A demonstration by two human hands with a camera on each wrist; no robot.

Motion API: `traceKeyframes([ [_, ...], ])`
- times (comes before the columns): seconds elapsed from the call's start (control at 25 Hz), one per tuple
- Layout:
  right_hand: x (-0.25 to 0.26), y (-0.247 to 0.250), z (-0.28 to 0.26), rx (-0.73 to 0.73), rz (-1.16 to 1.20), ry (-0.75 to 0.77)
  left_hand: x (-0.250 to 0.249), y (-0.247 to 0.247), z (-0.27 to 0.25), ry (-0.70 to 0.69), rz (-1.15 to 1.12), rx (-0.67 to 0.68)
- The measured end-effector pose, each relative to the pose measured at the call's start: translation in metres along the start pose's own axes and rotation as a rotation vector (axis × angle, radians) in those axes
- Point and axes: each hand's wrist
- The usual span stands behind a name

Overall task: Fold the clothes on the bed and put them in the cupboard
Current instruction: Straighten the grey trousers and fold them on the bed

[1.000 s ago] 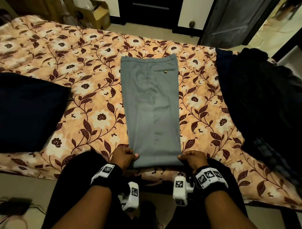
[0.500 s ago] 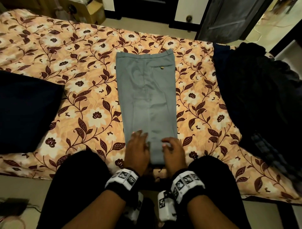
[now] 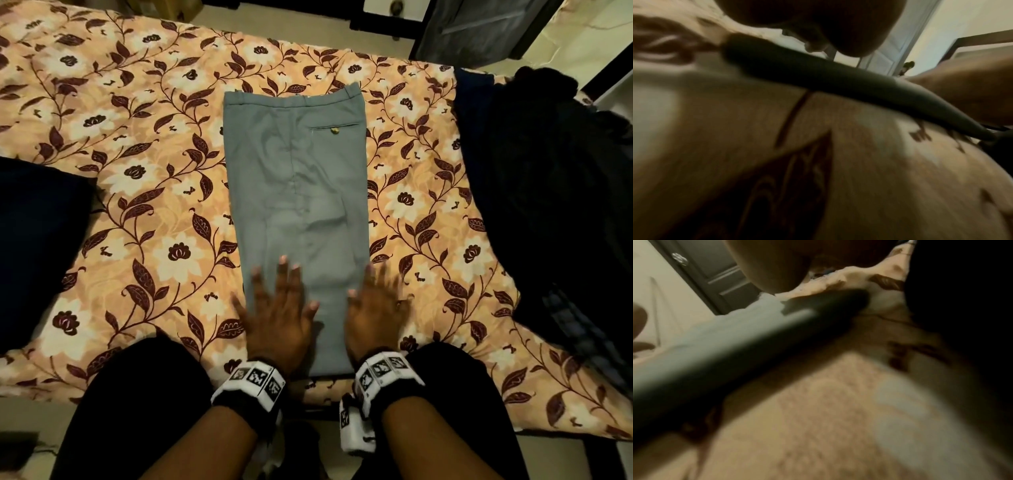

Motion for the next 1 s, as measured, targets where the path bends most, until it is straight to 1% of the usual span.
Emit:
traceKeyframes([
  [0.04, 0.019, -0.001, 0.002, 0.021, -0.015, 0.259, -0.004, 0.000, 0.009, -0.108, -0.027, 0.024],
  [0.08, 0.029, -0.006, 0.002, 0.057, -0.039, 0.466, -0.005, 0.001, 0.014, -0.155, -0.049, 0.080],
  [0.12, 0.032, -0.004, 0.003, 0.143, -0.081, 0.520, -0.001, 0.001, 0.018, -0.119, -0.057, 0.133],
  [0.16, 0.027, -0.001, 0.013, 0.202, -0.084, 0.381, 0.005, 0.002, 0.022, -0.006, -0.040, 0.148],
  [0.2, 0.020, 0.002, 0.025, 0.214, -0.028, 0.122, 0.010, 0.004, 0.027, 0.138, -0.032, 0.105],
  [0.24, 0.018, 0.012, 0.036, 0.193, 0.020, -0.080, 0.011, 0.008, 0.034, 0.235, -0.022, 0.054],
  [0.28, 0.021, 0.022, 0.046, 0.151, 0.049, -0.116, 0.008, 0.012, 0.041, 0.216, -0.018, 0.023],
  [0.32, 0.028, 0.022, 0.052, 0.111, 0.080, 0.015, 0.004, 0.015, 0.047, 0.092, -0.030, 0.018],
  [0.36, 0.038, 0.022, 0.056, 0.123, 0.091, 0.204, 0.001, 0.016, 0.052, -0.046, -0.061, 0.063],
  [0.4, 0.044, 0.019, 0.063, 0.166, 0.064, 0.359, 0.003, 0.015, 0.059, -0.131, -0.100, 0.114],
  [0.44, 0.045, 0.020, 0.073, 0.222, -0.015, 0.408, 0.006, 0.017, 0.065, -0.105, -0.105, 0.149],
  [0.48, 0.042, 0.024, 0.086, 0.232, -0.074, 0.350, 0.008, 0.018, 0.071, -0.016, -0.067, 0.154],
  [0.52, 0.039, 0.030, 0.100, 0.206, -0.087, 0.257, 0.006, 0.021, 0.080, 0.071, -0.008, 0.133],
  [0.56, 0.038, 0.035, 0.110, 0.189, -0.081, 0.204, 0.003, 0.023, 0.086, 0.093, 0.024, 0.127],
  [0.6, 0.042, 0.037, 0.118, 0.174, -0.070, 0.281, -0.002, 0.025, 0.097, 0.038, -0.010, 0.138],
  [0.64, 0.050, 0.037, 0.123, 0.196, -0.046, 0.407, -0.004, 0.029, 0.108, -0.014, -0.110, 0.194],
  [0.68, 0.053, 0.036, 0.125, 0.253, -0.046, 0.464, -0.002, 0.032, 0.118, -0.027, -0.198, 0.287],
  [0.72, 0.049, 0.036, 0.129, 0.302, -0.082, 0.434, 0.000, 0.035, 0.127, -0.002, -0.216, 0.349],
  [0.76, 0.043, 0.033, 0.139, 0.295, -0.117, 0.328, 0.006, 0.038, 0.139, 0.062, -0.137, 0.359],
  [0.8, 0.037, 0.033, 0.147, 0.258, -0.114, 0.197, 0.010, 0.042, 0.146, 0.127, -0.024, 0.316],
  [0.84, 0.035, 0.033, 0.151, 0.220, -0.099, 0.124, 0.013, 0.043, 0.151, 0.147, 0.059, 0.254],
  [0.88, 0.039, 0.035, 0.149, 0.183, -0.099, 0.174, 0.013, 0.042, 0.152, 0.098, 0.090, 0.213],
  [0.92, 0.043, 0.033, 0.142, 0.181, -0.106, 0.295, 0.010, 0.039, 0.148, 0.017, 0.100, 0.233],
  [0.96, 0.044, 0.027, 0.134, 0.215, -0.121, 0.392, 0.008, 0.036, 0.140, -0.006, 0.093, 0.291],
  [1.0, 0.039, 0.024, 0.127, 0.265, -0.103, 0.356, 0.009, 0.037, 0.129, 0.077, 0.049, 0.310],
])
Point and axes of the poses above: each hand's wrist, its own z-axis towards the middle knuckle, its own y-axis out of the back of the hand, x = y × z, and after that the axes turned 11 degrees about -z, right-handed
